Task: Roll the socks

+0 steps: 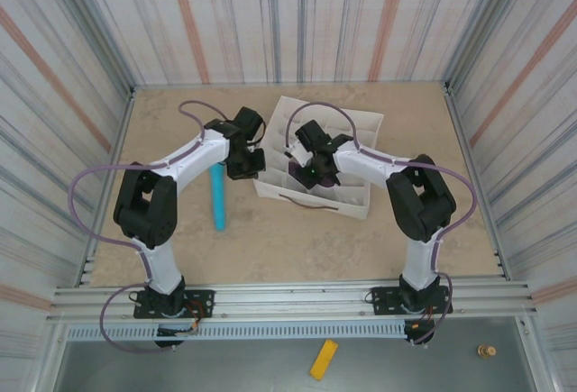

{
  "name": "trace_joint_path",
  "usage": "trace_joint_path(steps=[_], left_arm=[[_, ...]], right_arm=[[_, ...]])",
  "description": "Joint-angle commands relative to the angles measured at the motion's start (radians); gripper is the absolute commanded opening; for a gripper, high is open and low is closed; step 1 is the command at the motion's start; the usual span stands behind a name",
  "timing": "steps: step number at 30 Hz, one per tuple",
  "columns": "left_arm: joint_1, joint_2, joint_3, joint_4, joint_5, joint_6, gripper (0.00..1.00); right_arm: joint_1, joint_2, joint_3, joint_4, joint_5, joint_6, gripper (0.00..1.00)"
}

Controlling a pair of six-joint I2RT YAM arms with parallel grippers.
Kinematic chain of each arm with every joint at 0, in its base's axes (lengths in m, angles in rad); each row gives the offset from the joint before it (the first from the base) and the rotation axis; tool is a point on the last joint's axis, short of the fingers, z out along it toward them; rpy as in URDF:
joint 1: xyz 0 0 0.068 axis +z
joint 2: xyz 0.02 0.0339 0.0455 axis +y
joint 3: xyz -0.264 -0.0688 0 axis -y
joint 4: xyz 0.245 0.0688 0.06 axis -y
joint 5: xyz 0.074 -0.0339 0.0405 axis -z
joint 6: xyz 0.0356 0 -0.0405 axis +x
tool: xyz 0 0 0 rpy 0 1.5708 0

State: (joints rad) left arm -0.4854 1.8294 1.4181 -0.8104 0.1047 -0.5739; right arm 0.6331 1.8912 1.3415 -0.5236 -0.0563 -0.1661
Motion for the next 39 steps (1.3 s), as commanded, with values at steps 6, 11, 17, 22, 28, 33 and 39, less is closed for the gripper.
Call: trace_joint_path(steps=[6,11,17,22,28,33,39], left_arm=[[0.041,0.075,0.016,0.009,0.016,-0.098,0.0],[0.047,0.128,0.093,0.015,0.04,-0.114,0.0],[0.065,0.226,0.25,0.003,0.054,-0.115,0.0],[0.085,0.344,0.421,-0.03,0.056,-0.067,0.04],[0.095,0.363,0.52,-0.093,0.029,-0.025,0.5],[0.086,0.228,0.471,-0.069,0.022,0.016,0.75],[0.062,-0.013,0.322,0.046,-0.033,0.098,0.97]], right_arm=[[-0.032,-0.146,0.029,-0.092,-0.014,0.012,0.7],[-0.047,-0.217,0.048,-0.082,0.004,0.036,0.79],[-0.068,-0.308,0.041,-0.086,0.071,0.106,0.85],[-0.105,-0.4,-0.021,-0.09,0.095,0.186,0.86],[-0.155,-0.511,-0.151,-0.061,0.138,0.255,0.9],[-0.201,-0.612,-0.264,0.017,0.178,0.312,0.99],[-0.25,-0.711,-0.386,0.13,0.24,0.361,0.99]])
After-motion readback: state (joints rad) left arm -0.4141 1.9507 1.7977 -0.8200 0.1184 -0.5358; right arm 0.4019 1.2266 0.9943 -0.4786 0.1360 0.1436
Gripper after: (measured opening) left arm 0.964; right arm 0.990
